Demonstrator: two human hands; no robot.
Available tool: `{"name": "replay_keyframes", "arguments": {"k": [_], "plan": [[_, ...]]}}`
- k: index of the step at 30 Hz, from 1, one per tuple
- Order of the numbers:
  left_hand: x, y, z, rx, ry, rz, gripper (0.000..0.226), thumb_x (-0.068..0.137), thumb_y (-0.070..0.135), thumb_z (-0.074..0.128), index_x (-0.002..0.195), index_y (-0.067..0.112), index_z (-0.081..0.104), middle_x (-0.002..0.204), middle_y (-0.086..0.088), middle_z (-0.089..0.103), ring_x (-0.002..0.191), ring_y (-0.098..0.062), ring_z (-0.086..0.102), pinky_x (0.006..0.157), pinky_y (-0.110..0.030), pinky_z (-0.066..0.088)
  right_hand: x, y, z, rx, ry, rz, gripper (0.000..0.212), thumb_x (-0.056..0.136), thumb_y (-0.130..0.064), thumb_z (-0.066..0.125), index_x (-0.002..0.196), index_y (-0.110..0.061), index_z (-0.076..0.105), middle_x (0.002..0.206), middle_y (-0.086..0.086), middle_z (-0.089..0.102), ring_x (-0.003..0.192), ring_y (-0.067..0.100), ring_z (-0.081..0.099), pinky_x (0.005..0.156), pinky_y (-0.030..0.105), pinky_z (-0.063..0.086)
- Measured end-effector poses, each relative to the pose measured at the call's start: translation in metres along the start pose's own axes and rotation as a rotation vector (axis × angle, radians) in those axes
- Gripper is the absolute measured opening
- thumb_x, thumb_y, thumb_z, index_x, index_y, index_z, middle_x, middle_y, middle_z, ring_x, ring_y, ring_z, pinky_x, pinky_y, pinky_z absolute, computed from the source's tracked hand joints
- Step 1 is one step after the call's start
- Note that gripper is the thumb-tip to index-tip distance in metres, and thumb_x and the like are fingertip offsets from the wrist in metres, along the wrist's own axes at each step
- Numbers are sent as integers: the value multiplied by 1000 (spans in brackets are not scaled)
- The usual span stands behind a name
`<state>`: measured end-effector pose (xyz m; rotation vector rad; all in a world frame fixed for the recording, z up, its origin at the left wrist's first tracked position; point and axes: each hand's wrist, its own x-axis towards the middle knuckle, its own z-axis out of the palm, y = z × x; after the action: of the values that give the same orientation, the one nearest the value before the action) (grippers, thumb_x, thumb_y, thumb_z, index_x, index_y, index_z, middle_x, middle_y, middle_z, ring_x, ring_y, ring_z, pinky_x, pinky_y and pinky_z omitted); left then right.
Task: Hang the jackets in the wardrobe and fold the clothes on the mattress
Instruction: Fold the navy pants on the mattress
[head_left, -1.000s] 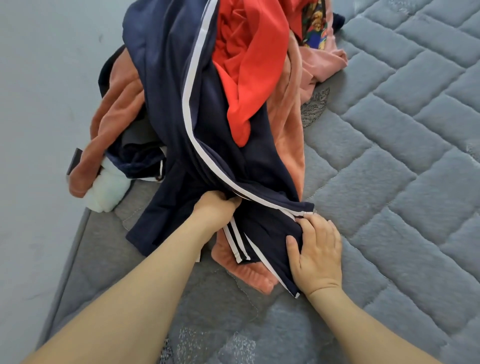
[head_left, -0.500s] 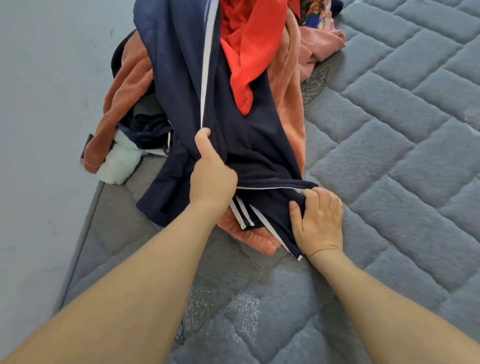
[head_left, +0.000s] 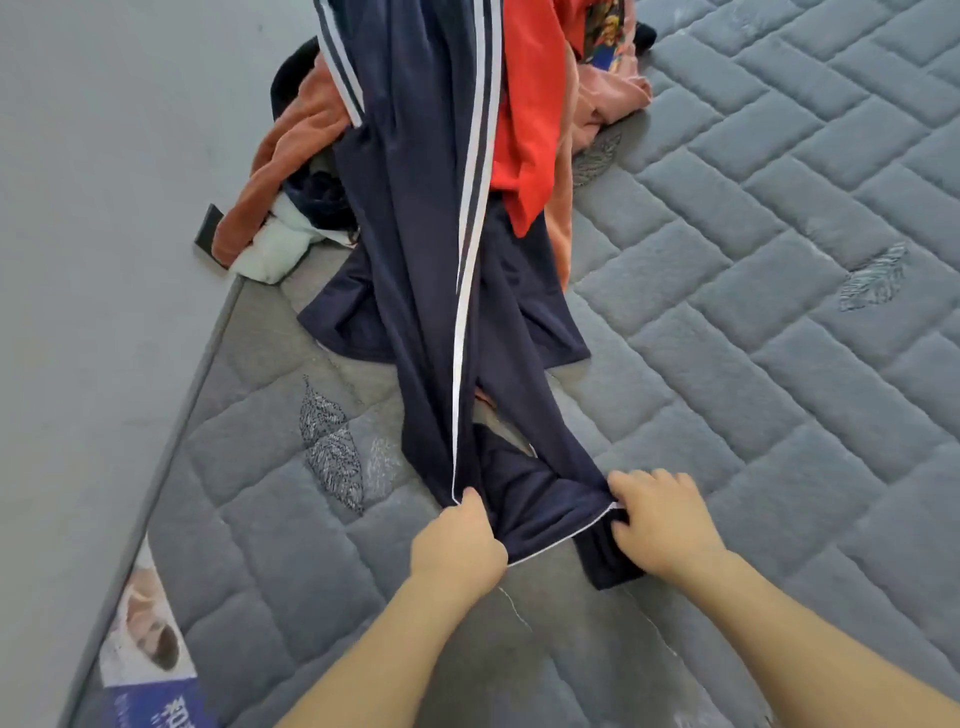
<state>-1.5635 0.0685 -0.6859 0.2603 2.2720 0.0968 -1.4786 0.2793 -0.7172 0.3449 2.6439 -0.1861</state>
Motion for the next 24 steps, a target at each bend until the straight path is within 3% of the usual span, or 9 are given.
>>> {"name": "replay_keyframes", "arguments": {"k": [2,4,5,8,10,13,16,19,24], "plan": [[-30,19,15,-39,-360,91,14,83,13,44,93,12,54,108,-13,68,85,-29,66,69,-32,49,-29,24,-7,-136,-296,72,21,81,-31,46,100,-35,51,117,-6,61,115,24,53,91,37,32],[-47,35,16,4,-729,154,18,79,16,42,78,11,59,95,-11,72,59,-17,67,58,-27,51,-51,43,-11,-218,-515,174,44,81,-33,41,124,-32,51,134,-1,53,127,25,46,100,39,30],[-49,39,13,30,-709,184,21,74,21,41,76,12,59,91,-10,73,56,-17,66,57,-26,50,-57,48,-12,-224,-575,217,58,80,-38,40,136,-26,42,141,3,45,132,28,42,104,41,29],[-34,39,-8,1,128,231,30,77,42,45,94,18,48,107,-9,63,97,-32,61,78,-38,48,-54,40,-23,191,-597,292,90,70,-50,47,152,-24,20,151,9,32,136,33,36,110,43,33],[-14,30,-26,-113,426,143,48,81,48,56,117,19,44,121,-10,50,112,-36,49,87,-46,45,-48,18,-27,535,-511,277,95,67,-49,58,152,-25,22,146,8,44,128,30,47,104,40,41],[17,13,-31,-139,296,-61,73,86,46,63,141,11,28,138,-16,38,126,-41,42,98,-51,41,-54,-18,-8,431,-386,213,58,82,-48,58,129,-21,40,129,8,58,114,33,57,89,38,44],[27,1,-8,-81,199,-42,31,94,21,51,118,3,47,130,-23,51,118,-42,52,93,-43,43,-71,-36,17,321,-403,166,30,91,-29,48,118,-17,40,122,12,60,108,34,59,75,36,38],[8,6,30,78,64,-5,21,92,13,46,109,6,56,123,-18,61,111,-37,60,85,-38,46,-87,-7,21,208,-445,216,28,93,-21,45,120,-17,41,123,11,59,110,33,60,76,36,39],[-64,81,99,325,-466,452,29,96,4,40,110,-6,64,118,-26,64,109,-42,60,79,-38,42,-125,131,-7,-247,-198,540,21,92,-20,44,112,-18,39,119,6,60,108,27,62,86,34,43]]}}
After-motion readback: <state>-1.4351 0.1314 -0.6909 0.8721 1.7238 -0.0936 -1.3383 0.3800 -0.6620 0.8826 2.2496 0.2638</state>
